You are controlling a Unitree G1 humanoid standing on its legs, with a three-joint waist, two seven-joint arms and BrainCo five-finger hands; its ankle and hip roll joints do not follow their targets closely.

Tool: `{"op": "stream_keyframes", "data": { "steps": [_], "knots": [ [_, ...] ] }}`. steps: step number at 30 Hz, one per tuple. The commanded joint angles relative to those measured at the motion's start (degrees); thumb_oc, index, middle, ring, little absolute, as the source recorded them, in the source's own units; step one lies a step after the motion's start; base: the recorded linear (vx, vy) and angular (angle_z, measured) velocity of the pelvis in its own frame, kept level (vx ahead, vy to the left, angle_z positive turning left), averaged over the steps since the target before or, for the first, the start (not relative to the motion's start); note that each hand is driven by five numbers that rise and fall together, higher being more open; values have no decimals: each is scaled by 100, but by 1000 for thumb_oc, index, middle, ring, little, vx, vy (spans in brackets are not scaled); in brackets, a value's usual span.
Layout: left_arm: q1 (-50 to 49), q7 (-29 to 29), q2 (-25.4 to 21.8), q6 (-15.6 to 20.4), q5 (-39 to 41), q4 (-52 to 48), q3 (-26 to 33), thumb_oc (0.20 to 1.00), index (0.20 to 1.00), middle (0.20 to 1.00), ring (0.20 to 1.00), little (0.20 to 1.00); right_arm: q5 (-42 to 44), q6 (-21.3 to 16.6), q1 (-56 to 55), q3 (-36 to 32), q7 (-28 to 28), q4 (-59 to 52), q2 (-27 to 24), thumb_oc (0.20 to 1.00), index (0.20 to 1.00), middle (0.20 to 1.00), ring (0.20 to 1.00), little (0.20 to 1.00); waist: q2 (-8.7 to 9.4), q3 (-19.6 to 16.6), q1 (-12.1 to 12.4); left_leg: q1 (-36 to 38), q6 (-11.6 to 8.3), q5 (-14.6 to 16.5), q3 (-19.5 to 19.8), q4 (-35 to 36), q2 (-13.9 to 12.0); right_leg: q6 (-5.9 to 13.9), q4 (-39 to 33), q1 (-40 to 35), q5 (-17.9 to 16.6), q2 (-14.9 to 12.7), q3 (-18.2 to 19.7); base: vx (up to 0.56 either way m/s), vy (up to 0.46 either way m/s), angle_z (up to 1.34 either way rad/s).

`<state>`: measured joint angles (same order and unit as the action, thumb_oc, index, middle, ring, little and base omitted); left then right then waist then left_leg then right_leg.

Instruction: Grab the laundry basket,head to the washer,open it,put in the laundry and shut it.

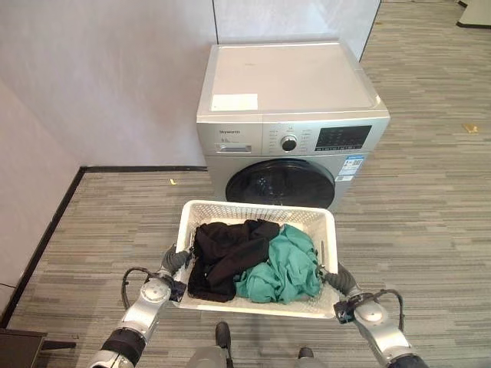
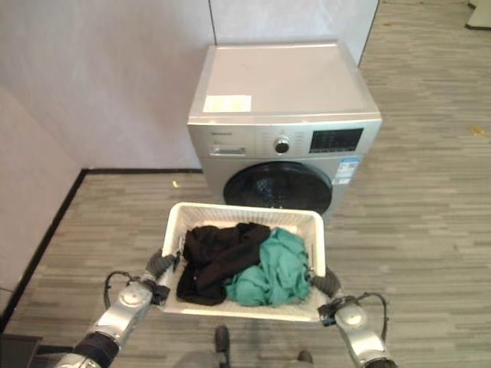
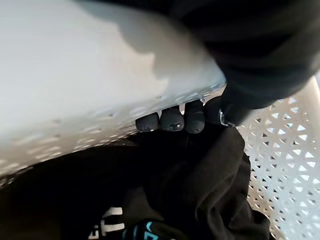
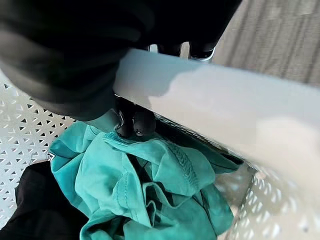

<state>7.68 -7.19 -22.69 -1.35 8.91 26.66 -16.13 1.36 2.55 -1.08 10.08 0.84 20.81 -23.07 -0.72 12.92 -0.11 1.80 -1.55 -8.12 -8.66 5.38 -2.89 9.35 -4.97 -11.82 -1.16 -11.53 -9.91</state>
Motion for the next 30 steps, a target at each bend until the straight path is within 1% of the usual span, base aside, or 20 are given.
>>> {"op": "stream_keyframes", "data": {
  "steps": [1,3,4,6,7,8,9,10,13,14,15,16,17,19,21,22,23,25,27,30],
  "knots": [
    [720,-279,-301,603,112,95,460,200,200,200,200,200,-106,-279,133,-579,285,-66,-723,200,200,200,200,200,5,-431,153,-156,-135,1193,378,-1095,-254,-122,142,625,-4,-116,-52,-17,108,9],
    [736,-280,-301,619,142,26,424,200,200,200,200,200,-158,-290,217,-602,337,-31,-791,200,200,200,200,200,2,-439,168,-329,-43,1406,534,-1350,-90,-47,156,610,-2,-223,-71,28,168,22],
    [740,-266,-295,597,151,3,405,200,200,200,200,200,-190,-261,225,-633,352,-19,-793,200,200,200,200,200,-21,-449,174,-358,32,1439,558,-1367,-14,-23,317,668,32,-292,-73,42,272,34],
    [793,-187,-313,530,105,1,298,200,200,200,200,200,-239,-207,281,-641,333,-9,-792,200,200,200,200,200,-81,-442,165,-288,251,1481,592,-1291,135,-113,1286,994,150,-400,124,51,265,29],
    [794,-187,-314,530,105,2,298,200,200,200,200,200,-239,-207,282,-642,333,-8,-792,200,200,200,200,200,-78,-446,171,-293,252,1482,586,-1292,137,-113,1302,1010,157,-404,133,83,256,14],
    [830,-145,-319,484,39,21,219,200,200,200,200,200,-258,-204,426,-565,361,45,-775,200,200,200,200,200,-116,-347,127,-158,381,1525,568,-1234,186,-192,2178,1469,108,-318,302,99,210,12],
    [793,-167,-330,456,42,36,248,200,200,200,200,200,-294,-202,584,-480,345,100,-823,200,200,200,200,200,-145,-298,114,5,429,1589,476,-1166,198,-191,2420,1754,-16,-326,213,165,243,-5],
    [753,-163,-325,440,75,47,269,200,200,200,200,200,-319,-195,717,-393,312,90,-838,200,200,200,200,200,-151,-261,120,140,456,1633,394,-1104,227,-192,2376,1943,-150,-347,-2,168,113,-29],
    [716,-272,-414,435,-14,-112,553,200,200,200,200,200,-252,-256,1039,-196,279,-326,-798,200,200,200,200,200,-215,-144,105,564,401,1766,212,-894,204,-123,1693,2281,-215,-233,-731,197,18,-63],
    [715,-272,-413,435,-14,-114,554,200,200,200,200,200,-252,-256,1040,-195,279,-327,-799,200,200,200,200,200,-220,-136,101,574,400,1767,214,-894,200,-123,1687,2266,-216,-229,-737,256,-68,-15],
    [756,-516,-669,532,-465,-590,934,200,200,200,200,200,-381,-345,1072,-246,244,-919,-940,200,200,200,200,200,-189,-126,95,669,352,1824,219,-852,199,-37,1226,2343,-325,-144,-766,249,-99,20],
    [804,-663,-899,592,-746,-992,1163,200,200,200,200,200,-459,-417,1021,-418,257,-1324,-1045,200,200,200,200,200,-146,-127,71,679,331,1837,289,-856,198,14,1110,2358,-406,-70,-555,235,-101,17],
    [788,-659,-901,575,-755,-1019,1173,200,200,200,200,200,-464,-403,1008,-427,249,-1350,-1040,200,200,200,200,200,-126,-129,72,663,333,1814,284,-856,215,8,1084,2364,-438,-81,-548,147,-92,35],
    [701,-711,-1179,596,-1051,-1843,1683,200,200,200,200,200,-538,-482,654,-902,122,-2102,-1214,200,200,200,200,200,-25,-219,88,734,286,1878,384,-825,237,-50,842,2125,-431,40,-311,186,-127,54],
    [378,-649,-1283,648,-1244,-2622,2153,200,200,200,200,200,-547,-593,121,-1368,-67,-2705,-1353,200,200,200,200,200,23,-345,100,762,211,1845,443,-812,151,-101,719,1957,-487,118,-386,272,-215,48],
    [-129,-493,-1431,713,-1391,-3310,2722,200,200,200,200,200,-446,-637,-441,-1934,-299,-3158,-1444,200,200,200,200,200,44,-433,126,798,116,1791,515,-824,8,-158,651,1813,-446,223,-519,320,-268,42],
    [-332,-452,-1496,745,-1452,-3499,2956,200,200,200,200,200,-384,-678,-641,-2144,-388,-3315,-1464,200,200,200,200,200,49,-448,137,810,89,1749,538,-841,-41,-178,619,1768,-430,264,-542,315,-273,39],
    [-982,-176,-1571,816,-1412,-4036,3488,200,200,200,200,200,-170,-696,-1140,-2697,-615,-3669,-1459,200,200,200,200,200,60,-516,135,851,-30,1638,610,-844,-204,-238,506,1629,-350,419,-612,209,-189,32],
    [-1471,60,-1522,854,-1132,-4394,3847,200,200,200,200,200,-44,-660,-1336,-3001,-750,-3833,-1501,200,200,200,200,200,39,-596,143,889,-121,1556,626,-835,-352,-302,400,1522,-277,546,-663,163,-168,-5],
    [-1530,262,-1599,815,-699,-4402,3795,200,200,200,200,200,199,-582,-1170,-3041,-832,-3757,-1683,200,200,200,200,200,30,-672,156,917,-206,1453,633,-920,-510,-397,328,1395,-141,726,-634,139,-145,-8]
  ]
}}
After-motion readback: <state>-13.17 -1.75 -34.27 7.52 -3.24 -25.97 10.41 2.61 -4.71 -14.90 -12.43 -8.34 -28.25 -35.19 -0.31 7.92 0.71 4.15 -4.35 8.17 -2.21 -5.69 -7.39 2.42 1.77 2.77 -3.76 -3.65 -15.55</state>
